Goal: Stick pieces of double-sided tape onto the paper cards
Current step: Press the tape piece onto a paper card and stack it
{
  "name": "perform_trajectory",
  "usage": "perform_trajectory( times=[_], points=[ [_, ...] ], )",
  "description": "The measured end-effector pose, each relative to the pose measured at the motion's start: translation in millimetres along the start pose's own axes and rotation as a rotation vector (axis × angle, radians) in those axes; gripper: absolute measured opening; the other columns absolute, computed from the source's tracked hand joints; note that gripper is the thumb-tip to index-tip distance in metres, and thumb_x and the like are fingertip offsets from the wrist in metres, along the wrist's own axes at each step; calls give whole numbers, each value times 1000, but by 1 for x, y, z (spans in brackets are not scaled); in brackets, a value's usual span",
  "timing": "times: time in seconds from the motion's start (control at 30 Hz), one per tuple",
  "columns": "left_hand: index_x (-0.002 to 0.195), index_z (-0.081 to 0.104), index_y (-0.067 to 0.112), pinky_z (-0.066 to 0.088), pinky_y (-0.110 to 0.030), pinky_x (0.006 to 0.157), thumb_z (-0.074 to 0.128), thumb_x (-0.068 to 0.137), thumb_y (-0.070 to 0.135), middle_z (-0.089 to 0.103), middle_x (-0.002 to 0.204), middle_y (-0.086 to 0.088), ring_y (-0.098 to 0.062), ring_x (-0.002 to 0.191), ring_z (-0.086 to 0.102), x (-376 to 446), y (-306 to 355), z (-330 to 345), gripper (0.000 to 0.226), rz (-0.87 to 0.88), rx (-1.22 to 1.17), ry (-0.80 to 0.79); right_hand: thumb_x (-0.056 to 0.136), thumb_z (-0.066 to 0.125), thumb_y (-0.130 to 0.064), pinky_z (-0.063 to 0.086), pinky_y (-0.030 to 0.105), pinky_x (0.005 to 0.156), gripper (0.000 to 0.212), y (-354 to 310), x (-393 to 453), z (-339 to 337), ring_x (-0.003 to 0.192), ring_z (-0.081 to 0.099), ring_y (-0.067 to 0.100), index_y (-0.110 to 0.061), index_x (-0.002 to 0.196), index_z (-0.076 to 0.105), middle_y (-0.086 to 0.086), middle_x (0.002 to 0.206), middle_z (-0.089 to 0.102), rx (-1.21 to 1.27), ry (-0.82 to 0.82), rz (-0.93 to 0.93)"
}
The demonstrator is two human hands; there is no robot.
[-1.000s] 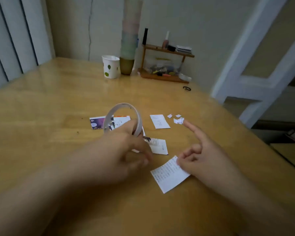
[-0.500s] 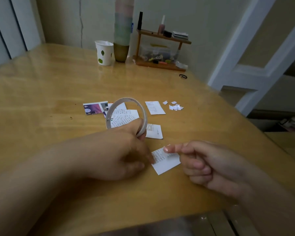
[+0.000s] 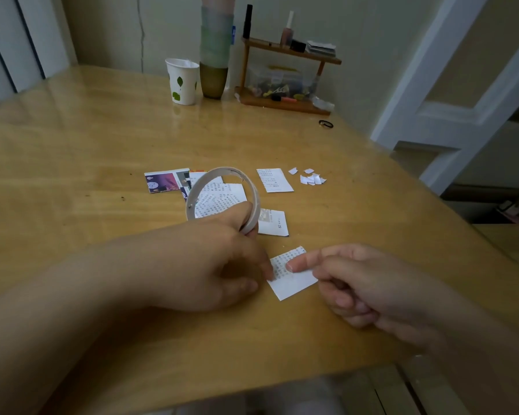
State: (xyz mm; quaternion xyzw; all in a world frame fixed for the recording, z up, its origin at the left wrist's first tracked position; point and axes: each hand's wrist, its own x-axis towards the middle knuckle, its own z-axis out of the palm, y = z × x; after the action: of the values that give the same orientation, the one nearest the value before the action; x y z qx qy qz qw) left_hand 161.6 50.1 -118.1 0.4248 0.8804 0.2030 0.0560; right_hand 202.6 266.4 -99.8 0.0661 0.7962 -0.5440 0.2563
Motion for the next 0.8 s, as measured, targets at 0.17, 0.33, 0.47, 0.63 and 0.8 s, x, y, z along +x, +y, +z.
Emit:
perform_trajectory(
  times=[0.17,0.33,0.47,0.63,0.8],
  points=[
    [111,53,47,41,-16,79,53,81,52,27,104,24,4,93,42,-1,1,2,30,26,41,11,97,37,-8,20,18,36,29,-5,-1,-2,39,24,6,-17,106,63,-2,46,39,-72,-14,2],
    [124,39,56,38,-13,82,45,78,59,26,101,22,5,97,39,1,3,6,46,50,60,13,95,37,-5,18,18,37,32,-6,0,-2,38,23,7,-18,105,64,0,46,38,-73,-36,-17],
    [126,41,57,30,-4,77,45,78,61,24,102,28,12,97,34,1,3,9,48,48,59,-15,96,36,-5,20,18,36,33,-8,-1,-5,38,25,6,-19,107,64,-1,46,39,-123,-61,-13],
    [125,43,57,29,-1,78,48,80,60,23,101,30,15,98,32,2,1,9,46,35,31,-27,93,37,-7,29,19,39,38,-11,4,-7,35,32,6,-33,101,64,-7,40,45,-422,-8,-80],
    [125,41,60,32,-4,79,47,79,61,26,100,27,10,98,35,2,1,8,47,17,14,-44,89,42,-14,37,22,49,36,-5,5,-5,41,38,6,-45,97,59,-7,45,47,-706,133,-215]
  ],
)
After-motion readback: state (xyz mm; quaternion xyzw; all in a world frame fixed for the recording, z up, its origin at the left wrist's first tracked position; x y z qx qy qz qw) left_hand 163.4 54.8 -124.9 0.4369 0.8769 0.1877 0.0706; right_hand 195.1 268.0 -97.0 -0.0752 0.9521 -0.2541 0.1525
